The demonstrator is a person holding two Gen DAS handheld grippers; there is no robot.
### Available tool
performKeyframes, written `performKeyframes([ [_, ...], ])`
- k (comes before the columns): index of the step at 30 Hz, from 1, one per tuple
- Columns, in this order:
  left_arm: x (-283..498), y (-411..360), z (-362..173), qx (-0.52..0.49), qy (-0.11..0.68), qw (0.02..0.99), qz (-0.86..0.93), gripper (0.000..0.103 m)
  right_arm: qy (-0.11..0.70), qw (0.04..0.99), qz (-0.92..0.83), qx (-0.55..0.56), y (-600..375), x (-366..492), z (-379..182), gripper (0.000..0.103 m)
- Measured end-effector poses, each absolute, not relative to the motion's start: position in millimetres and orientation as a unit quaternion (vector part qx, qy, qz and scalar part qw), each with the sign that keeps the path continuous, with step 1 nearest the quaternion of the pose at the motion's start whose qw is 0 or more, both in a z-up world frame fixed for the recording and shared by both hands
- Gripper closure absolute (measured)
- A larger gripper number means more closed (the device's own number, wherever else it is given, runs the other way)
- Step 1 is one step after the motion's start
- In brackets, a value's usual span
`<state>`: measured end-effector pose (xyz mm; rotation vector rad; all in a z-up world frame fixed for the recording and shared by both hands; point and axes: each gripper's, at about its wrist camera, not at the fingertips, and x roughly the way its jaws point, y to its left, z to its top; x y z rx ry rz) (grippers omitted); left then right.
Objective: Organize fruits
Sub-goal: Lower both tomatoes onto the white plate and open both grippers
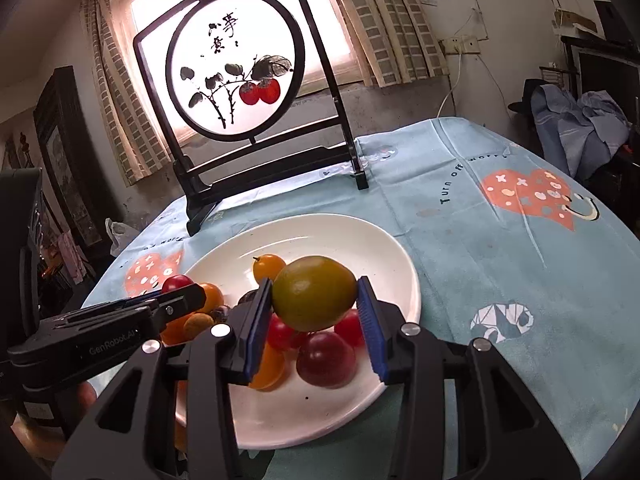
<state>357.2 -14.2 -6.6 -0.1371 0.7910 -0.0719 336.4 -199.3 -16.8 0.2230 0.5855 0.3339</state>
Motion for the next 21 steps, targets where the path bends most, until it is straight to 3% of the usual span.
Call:
performKeyframes([
  [17, 390, -19, -25, -0.054, 0.406, 0.912, -0.024, 0.072, 0.310, 0.929, 0.161, 0.119, -201, 370, -28, 0.060],
  [18, 389, -18, -25, -0.055, 0.407, 0.912, -0.022, 0.059, 0.313, 0.928, 0.163, 0.118, -201, 371, -29, 0.060],
  [19, 388, -18, -23, -0.055, 0.404, 0.913, -0.017, 0.037, 0.319, 0.926, 0.164, 0.116, -199, 371, -31, 0.060],
  [21, 379, -16, -13, -0.052, 0.386, 0.921, -0.010, 0.033, 0.323, 0.925, 0.165, 0.115, -199, 371, -29, 0.059],
])
